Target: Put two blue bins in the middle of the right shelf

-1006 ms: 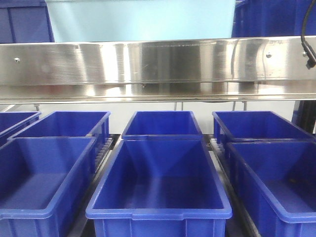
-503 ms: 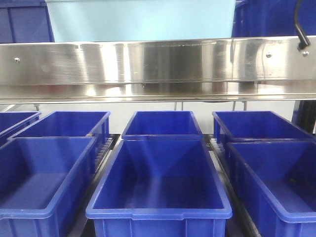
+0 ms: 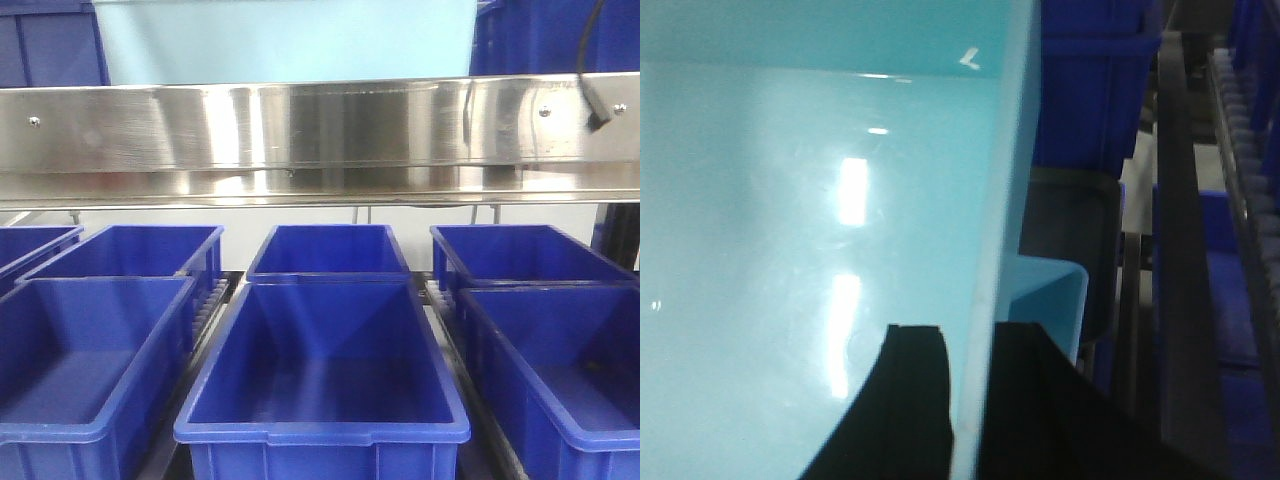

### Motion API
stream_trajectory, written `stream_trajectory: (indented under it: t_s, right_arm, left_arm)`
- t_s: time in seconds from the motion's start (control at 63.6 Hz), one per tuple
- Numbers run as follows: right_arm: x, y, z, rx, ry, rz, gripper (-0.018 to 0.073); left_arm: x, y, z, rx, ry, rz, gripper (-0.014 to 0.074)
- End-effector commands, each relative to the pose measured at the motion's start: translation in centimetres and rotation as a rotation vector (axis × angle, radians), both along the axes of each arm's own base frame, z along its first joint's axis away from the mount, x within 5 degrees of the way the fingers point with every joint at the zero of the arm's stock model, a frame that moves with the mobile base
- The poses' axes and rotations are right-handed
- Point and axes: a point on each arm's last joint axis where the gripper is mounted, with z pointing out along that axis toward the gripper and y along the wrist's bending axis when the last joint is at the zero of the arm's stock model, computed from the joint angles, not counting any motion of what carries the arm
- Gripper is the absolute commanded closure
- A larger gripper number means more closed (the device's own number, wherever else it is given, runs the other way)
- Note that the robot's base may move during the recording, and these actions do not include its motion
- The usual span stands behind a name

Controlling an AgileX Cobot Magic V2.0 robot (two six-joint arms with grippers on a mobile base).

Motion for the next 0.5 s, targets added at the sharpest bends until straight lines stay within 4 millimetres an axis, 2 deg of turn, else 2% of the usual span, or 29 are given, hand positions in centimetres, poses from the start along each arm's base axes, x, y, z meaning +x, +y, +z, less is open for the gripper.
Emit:
stream_trajectory:
  t_s: [0.0,0.173,0.487]
  right_arm:
    - [-0.2,0.6,1.2,0.076,-0.063,0.025,0.0713]
    - [0.1,0.6,0.7,0.069,-0.045,0.022,0.0713]
    - [0.4,-0.4,0.0,0.060,0.027,0.006,0.0713]
  left_arm:
    - [0.9,-0.4,-0.4,-0.020,-0.015,-0.016,0.0707]
    - [2.0,-1.0,-2.1,-0.055,0.039,-0.034,0.0707]
    - [2.0,-1.0,-2.3,-0.032,0.061,-0.044,0.0707]
